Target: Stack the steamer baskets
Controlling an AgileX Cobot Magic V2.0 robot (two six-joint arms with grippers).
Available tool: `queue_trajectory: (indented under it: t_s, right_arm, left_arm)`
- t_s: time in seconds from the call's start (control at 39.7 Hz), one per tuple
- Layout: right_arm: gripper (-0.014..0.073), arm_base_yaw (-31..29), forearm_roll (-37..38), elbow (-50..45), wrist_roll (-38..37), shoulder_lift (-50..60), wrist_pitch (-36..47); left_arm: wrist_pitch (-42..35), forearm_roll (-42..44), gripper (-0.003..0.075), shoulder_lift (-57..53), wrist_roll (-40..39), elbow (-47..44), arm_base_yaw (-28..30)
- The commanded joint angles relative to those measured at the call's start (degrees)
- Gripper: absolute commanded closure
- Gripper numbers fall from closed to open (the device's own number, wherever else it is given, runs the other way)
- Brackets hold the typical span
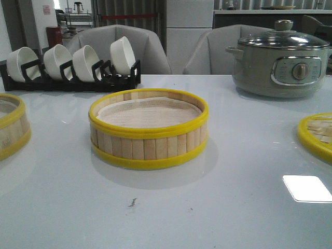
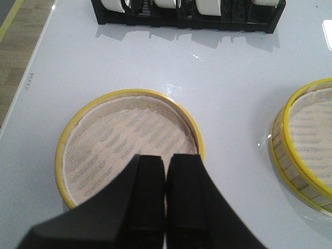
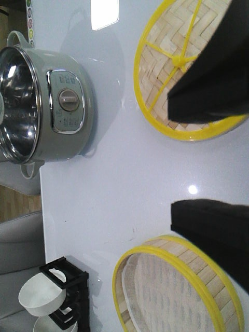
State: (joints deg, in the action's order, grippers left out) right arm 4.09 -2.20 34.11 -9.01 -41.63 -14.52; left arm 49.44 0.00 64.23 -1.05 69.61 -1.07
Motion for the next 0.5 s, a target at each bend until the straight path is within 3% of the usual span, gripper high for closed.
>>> queue_trajectory:
  t_s: [0.0, 0.1, 0.15, 0.48]
  right_arm:
    - [0.0152, 0.0, 0.9, 2.2, 0.3, 0.2, 5.3]
    - [0.0152, 0.0, 0.9, 2.2, 0.3, 0.2, 5.3]
    - [0.0152, 0.0, 0.9, 2.2, 0.3, 0.2, 5.3]
    - [0.0152, 0.0, 0.9, 2.2, 0.3, 0.2, 5.0]
  left_arm:
    - [-4.1, -0.9, 0.0461, 0.6, 1.4, 1.9, 0.0]
    - [-2.9, -2.2, 0.0318, 2.8, 1.7, 1.9, 0.0]
    - [-2.4, -3.1, 0.0281, 4.3, 1.7, 1.9, 0.0]
    - [-3.8, -5.1, 0.0276, 14.4, 1.7, 2.0, -4.0]
